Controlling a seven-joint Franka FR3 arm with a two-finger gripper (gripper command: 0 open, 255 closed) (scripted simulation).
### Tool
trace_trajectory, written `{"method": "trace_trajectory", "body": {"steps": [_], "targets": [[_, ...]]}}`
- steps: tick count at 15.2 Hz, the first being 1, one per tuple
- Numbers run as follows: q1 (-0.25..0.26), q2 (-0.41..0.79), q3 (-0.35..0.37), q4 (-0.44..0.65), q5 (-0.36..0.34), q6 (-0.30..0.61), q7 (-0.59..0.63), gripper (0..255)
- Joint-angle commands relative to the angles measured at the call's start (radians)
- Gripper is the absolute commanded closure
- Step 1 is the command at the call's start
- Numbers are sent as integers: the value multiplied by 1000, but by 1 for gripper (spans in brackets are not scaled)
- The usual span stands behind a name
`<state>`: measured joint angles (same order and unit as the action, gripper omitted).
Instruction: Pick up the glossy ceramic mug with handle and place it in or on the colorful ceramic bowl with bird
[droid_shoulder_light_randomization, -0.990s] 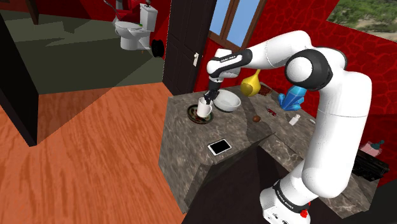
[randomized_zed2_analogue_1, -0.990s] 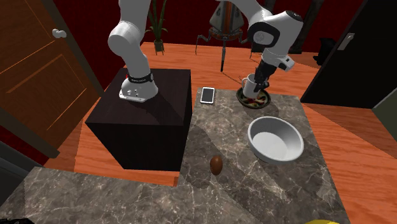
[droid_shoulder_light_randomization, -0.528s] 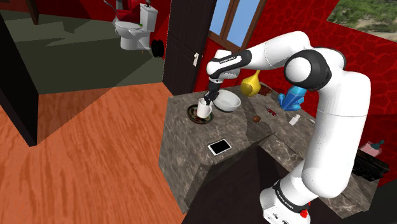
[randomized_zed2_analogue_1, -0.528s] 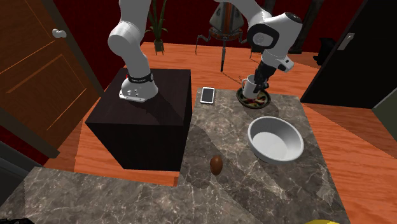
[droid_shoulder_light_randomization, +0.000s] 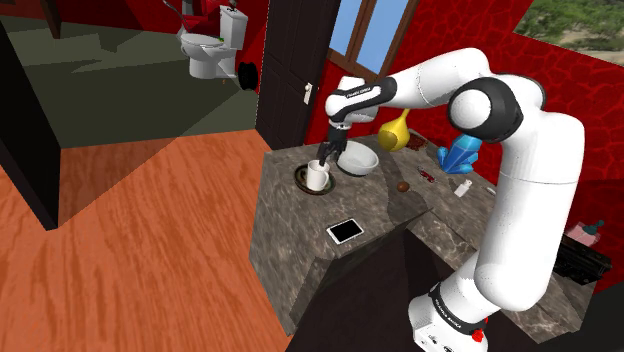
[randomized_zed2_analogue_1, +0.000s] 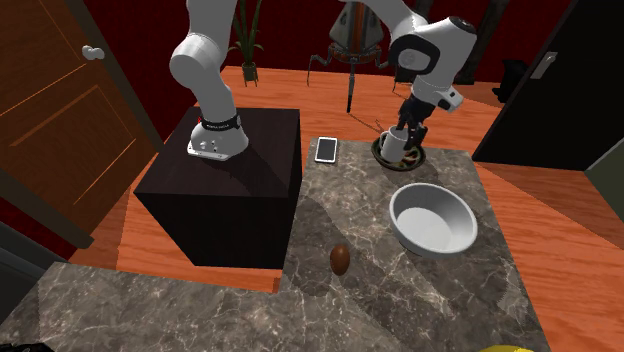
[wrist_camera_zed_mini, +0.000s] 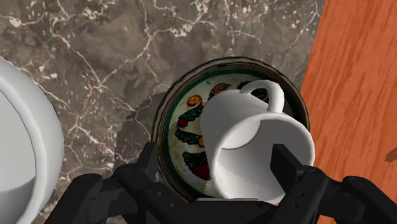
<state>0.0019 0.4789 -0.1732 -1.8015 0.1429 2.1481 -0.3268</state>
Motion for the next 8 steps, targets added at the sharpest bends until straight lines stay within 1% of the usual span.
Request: {"method": "trace_trajectory", "body": {"steps": [1, 3, 8], "targets": [[1, -21, -3, 25, -6, -45, 5, 0], [1, -43, -7, 55, -13, -97, 9, 0], [1, -43, -7, 55, -13, -97, 9, 0]]}}
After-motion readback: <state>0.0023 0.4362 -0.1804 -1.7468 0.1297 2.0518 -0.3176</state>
